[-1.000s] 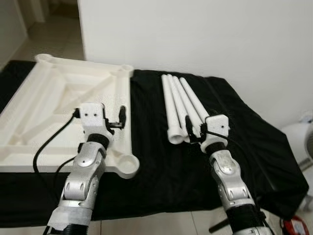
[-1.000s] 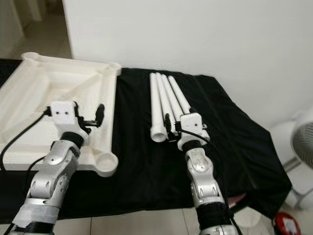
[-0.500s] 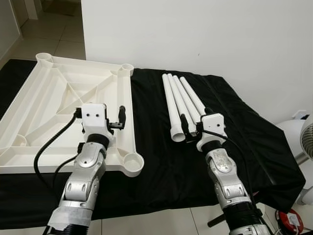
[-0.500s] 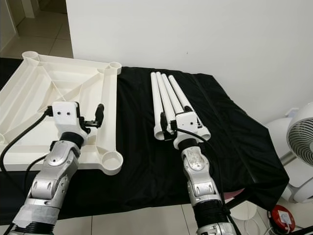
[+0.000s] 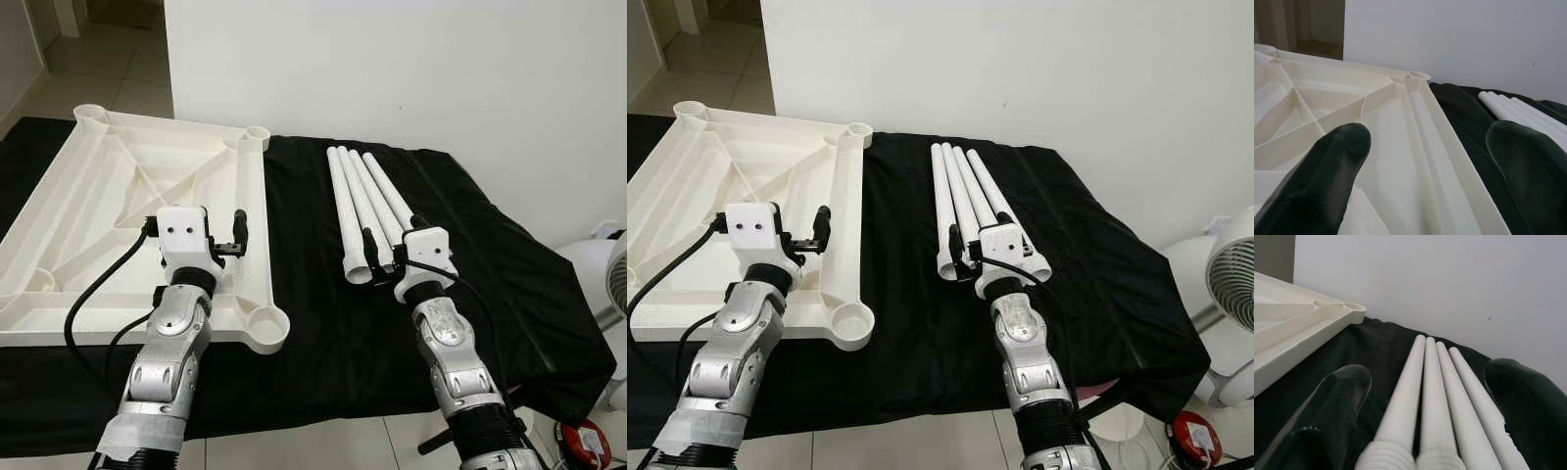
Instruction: Building children table
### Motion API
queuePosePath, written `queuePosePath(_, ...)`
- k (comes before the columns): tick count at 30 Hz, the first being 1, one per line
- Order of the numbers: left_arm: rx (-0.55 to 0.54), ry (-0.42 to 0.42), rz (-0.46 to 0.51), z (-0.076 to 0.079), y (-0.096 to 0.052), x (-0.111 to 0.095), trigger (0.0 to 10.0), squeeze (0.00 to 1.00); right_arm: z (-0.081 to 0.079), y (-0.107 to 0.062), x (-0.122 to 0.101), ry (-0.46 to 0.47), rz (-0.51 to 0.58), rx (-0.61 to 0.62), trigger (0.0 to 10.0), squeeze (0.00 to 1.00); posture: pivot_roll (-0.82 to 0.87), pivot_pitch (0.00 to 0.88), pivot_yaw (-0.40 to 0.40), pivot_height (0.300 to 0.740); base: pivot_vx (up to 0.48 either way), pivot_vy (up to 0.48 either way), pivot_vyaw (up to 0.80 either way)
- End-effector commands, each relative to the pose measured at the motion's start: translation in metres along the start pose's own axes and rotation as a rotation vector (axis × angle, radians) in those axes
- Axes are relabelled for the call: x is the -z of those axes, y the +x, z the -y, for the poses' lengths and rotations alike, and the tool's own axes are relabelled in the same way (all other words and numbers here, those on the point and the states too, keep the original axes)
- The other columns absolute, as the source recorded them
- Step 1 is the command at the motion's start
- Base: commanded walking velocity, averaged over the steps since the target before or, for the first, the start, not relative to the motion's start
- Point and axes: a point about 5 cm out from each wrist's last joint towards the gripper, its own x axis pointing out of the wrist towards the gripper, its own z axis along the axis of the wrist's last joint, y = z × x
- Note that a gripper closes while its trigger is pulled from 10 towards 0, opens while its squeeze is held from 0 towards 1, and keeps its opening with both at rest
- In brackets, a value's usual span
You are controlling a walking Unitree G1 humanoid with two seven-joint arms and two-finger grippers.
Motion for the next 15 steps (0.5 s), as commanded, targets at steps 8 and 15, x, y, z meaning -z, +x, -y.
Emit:
queuePosePath(8,0.021,0.025,0.009,0.0030,-0.0009,-0.0015,10.0,0.00,0.0000,-0.0025,0.0035,-0.005,-0.010,0.008,10.0,0.00,0.03,0.000,-0.120,0.740,0.000,0.000,0.00)
queuePosePath(15,0.036,0.053,0.010,0.0066,-0.0002,-0.0009,10.0,0.00,0.0016,-0.0033,0.0037,-0.009,-0.011,0.013,10.0,0.00,0.02,0.000,-0.117,0.740,0.000,0.000,0.00)
